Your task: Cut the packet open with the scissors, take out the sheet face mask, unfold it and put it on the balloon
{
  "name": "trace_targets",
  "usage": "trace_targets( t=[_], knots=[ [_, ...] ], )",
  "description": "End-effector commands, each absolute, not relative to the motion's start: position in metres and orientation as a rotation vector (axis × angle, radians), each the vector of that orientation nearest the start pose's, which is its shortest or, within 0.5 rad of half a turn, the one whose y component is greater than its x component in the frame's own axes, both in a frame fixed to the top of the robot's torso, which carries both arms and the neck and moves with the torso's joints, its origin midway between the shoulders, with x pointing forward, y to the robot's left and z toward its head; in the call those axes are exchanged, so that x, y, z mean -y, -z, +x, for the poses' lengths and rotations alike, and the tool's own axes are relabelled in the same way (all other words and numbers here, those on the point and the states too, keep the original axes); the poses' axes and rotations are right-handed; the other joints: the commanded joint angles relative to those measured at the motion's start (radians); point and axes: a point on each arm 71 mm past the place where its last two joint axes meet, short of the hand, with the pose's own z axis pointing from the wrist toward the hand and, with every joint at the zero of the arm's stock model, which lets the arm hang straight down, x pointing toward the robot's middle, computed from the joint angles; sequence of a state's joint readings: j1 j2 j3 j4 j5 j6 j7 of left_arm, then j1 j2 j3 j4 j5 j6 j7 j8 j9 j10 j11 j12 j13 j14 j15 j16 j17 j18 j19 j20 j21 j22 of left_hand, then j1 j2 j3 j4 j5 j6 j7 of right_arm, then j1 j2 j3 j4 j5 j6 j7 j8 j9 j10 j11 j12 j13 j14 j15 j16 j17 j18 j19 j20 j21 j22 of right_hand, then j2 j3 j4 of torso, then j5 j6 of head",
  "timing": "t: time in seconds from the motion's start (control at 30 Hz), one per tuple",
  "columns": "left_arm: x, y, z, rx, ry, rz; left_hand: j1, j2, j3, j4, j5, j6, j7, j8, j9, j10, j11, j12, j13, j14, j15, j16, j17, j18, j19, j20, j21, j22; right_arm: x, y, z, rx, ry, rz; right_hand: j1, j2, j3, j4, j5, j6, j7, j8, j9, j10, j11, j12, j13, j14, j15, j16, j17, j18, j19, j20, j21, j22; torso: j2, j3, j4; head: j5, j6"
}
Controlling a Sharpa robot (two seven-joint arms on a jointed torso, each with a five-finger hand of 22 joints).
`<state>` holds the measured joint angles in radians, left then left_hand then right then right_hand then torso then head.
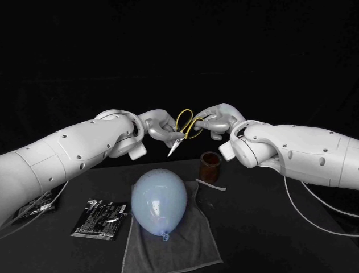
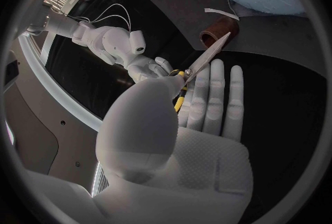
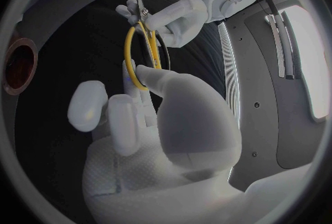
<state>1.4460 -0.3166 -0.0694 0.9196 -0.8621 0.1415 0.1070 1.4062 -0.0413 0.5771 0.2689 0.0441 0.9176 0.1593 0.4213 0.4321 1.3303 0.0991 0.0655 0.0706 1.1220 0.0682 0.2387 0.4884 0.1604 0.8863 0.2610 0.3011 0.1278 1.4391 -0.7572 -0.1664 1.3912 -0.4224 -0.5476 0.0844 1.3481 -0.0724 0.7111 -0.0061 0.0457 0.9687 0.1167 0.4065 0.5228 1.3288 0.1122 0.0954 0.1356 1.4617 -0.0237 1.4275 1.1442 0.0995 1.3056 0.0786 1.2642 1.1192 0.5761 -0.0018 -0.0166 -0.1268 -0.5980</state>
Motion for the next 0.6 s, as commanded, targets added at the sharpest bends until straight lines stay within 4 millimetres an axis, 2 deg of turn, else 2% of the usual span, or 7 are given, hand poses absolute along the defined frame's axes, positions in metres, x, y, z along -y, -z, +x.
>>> trace_targets(
  t=[0.03,0.33,0.43,0.5,0.6],
  knots=[
    [-0.068,0.101,0.588,-1.908,1.053,0.096,-0.004,0.006,0.100,-0.095,0.004,-0.003,0.000,-0.006,0.003,-0.003,-0.001,0.000,0.002,-0.004,-0.001,-0.005,0.001,0.016,-0.010,-0.001,0.006,0.001,0.207,0.109,0.540,-1.469,-1.007,0.689,-0.009,0.000,0.010,-0.009,0.003,-0.005,-0.004,0.007,0.002,0.103,-0.079,0.002,0.002,0.036,-0.015,0.007,0.003,0.002,0.002,-0.009,0.001,0.003,-0.001,0.0002,0.0007,0.000,-0.001],
    [-0.067,0.102,0.589,-1.902,1.014,0.089,-0.007,0.007,0.103,-0.093,0.004,-0.005,0.003,-0.007,0.005,-0.006,0.001,0.000,0.002,-0.007,0.001,-0.007,0.002,0.017,-0.011,0.000,0.007,0.001,0.201,0.103,0.540,-1.474,-0.994,0.645,-0.016,0.001,0.015,-0.015,0.003,-0.006,-0.005,0.011,0.007,0.105,-0.079,0.002,0.007,0.037,-0.015,0.008,0.006,0.002,0.003,-0.010,0.002,0.004,-0.001,-0.0005,-0.0001,-0.003,0.000],
    [-0.071,0.100,0.592,-1.881,1.019,0.043,-0.013,-0.009,0.103,-0.096,0.004,-0.019,0.012,-0.015,0.007,-0.026,0.008,-0.004,-0.001,-0.021,0.007,-0.017,0.002,0.018,-0.015,0.001,0.008,0.002,0.202,0.101,0.540,-1.468,-0.984,0.632,-0.018,0.001,0.017,-0.018,0.003,-0.007,-0.005,0.012,0.008,0.105,-0.080,0.002,0.008,0.037,-0.016,0.009,0.008,0.002,0.003,-0.010,0.002,0.005,-0.001,-0.0002,0.0002,-0.005,-0.001],
    [-0.073,0.100,0.593,-1.870,1.026,0.015,-0.031,-0.040,0.092,-0.090,0.003,-0.044,0.028,-0.032,0.005,-0.069,0.025,-0.007,-0.007,-0.053,0.024,-0.038,-0.004,0.014,-0.032,0.008,0.000,-0.002,0.203,0.101,0.540,-1.463,-0.978,0.626,-0.018,0.001,0.017,-0.018,0.003,-0.007,-0.005,0.012,0.008,0.105,-0.080,0.002,0.008,0.037,-0.016,0.009,0.008,0.002,0.003,-0.010,0.002,0.005,0.000,0.0002,0.0008,-0.007,-0.001],
    [-0.076,0.098,0.595,-1.855,1.034,-0.024,-0.090,-0.113,0.037,-0.055,0.003,-0.082,0.053,-0.063,-0.006,-0.129,0.049,-0.006,-0.007,-0.095,0.045,-0.065,-0.014,0.011,-0.058,0.020,-0.019,-0.012,0.205,0.099,0.540,-1.453,-0.967,0.612,-0.018,0.001,0.017,-0.018,0.003,-0.007,-0.005,0.012,0.008,0.105,-0.080,0.002,0.008,0.037,-0.016,0.009,0.008,0.002,0.003,-0.010,0.002,0.005,0.000,-0.0001,0.0001,-0.010,-0.003]
  ],
)
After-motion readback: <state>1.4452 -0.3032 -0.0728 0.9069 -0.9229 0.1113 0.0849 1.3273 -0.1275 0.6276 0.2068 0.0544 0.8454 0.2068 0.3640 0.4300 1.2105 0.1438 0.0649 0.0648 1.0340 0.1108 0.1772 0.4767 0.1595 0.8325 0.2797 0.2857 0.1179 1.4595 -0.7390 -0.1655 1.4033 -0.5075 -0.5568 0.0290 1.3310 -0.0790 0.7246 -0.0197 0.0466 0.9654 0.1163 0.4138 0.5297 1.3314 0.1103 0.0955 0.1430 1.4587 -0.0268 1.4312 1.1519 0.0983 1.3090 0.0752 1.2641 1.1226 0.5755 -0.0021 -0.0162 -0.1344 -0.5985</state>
